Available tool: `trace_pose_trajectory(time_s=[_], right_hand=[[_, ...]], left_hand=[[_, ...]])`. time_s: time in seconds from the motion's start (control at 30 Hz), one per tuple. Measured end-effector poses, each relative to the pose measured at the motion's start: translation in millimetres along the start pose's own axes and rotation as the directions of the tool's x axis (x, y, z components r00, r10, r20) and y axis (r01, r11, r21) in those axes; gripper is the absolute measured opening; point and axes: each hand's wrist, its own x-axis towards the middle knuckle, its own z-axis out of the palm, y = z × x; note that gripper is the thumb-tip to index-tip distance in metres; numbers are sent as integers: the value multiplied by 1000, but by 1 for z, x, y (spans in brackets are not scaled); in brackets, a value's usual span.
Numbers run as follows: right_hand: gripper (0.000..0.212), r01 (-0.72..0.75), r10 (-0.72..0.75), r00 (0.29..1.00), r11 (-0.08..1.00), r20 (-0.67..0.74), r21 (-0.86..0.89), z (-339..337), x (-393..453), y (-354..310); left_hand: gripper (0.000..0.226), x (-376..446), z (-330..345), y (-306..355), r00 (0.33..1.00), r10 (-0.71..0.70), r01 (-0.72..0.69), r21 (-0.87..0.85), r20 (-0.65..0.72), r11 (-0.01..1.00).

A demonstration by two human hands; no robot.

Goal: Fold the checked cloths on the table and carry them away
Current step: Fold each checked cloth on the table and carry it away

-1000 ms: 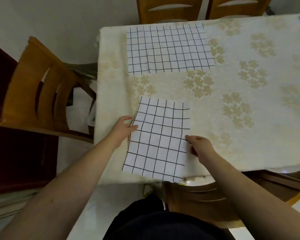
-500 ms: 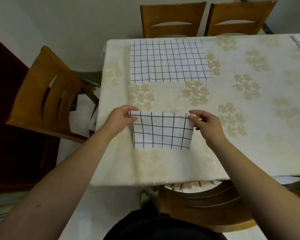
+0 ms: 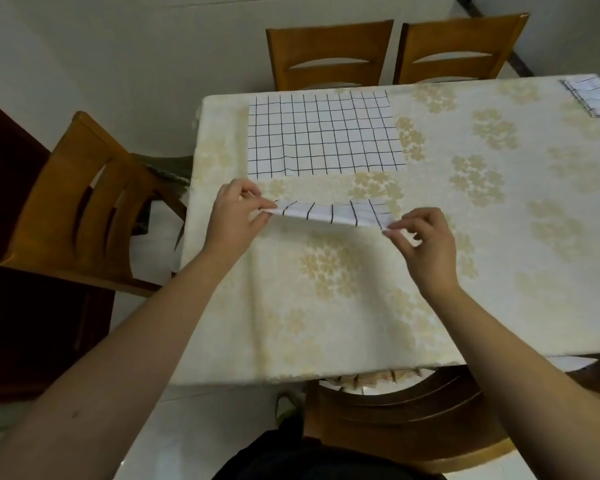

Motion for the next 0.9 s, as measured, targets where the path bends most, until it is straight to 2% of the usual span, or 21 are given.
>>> trace_pose_trajectory(time_s=[0.07,0.13,0.2,0.3,0.37,0.47,0.63,0.77,0.9], right_hand=[[8,73,-67,996,990,55,-117,5,-25,18],[9,112,-88,984,982,155,-152,10,-54,33],[11,60,-17,958,988,286,-142,17,-85,50],[13,6,101,861,978,499,-209,27,-125,70],[14,10,128,816,972,564,-236,30,-142,74],[21,-16,136,796,979,589,-205,28,-149,73],[37,-107,211,856,966,473,-237,32,-136,66],[46,41,94,888,959,450,-281,49,-123,59],[57,154,76,864,901,497,-405,73,-120,62]], left_hand=[[22,-23,15,-9,999,8,-8,5,46,1000],[27,-51,32,-17,992,-7,5,16,123,1000],[28,-83,52,-25,974,-53,51,15,221,999],[26,-128,76,-37,919,-152,163,2,363,987],[29,-148,83,-43,889,-172,180,21,423,983],[24,-158,83,-44,880,-110,115,18,461,993],[24,-155,90,-27,907,49,-69,32,418,997],[37,-153,118,0,878,168,-220,64,448,973],[58,-152,147,20,802,103,-256,183,588,949]])
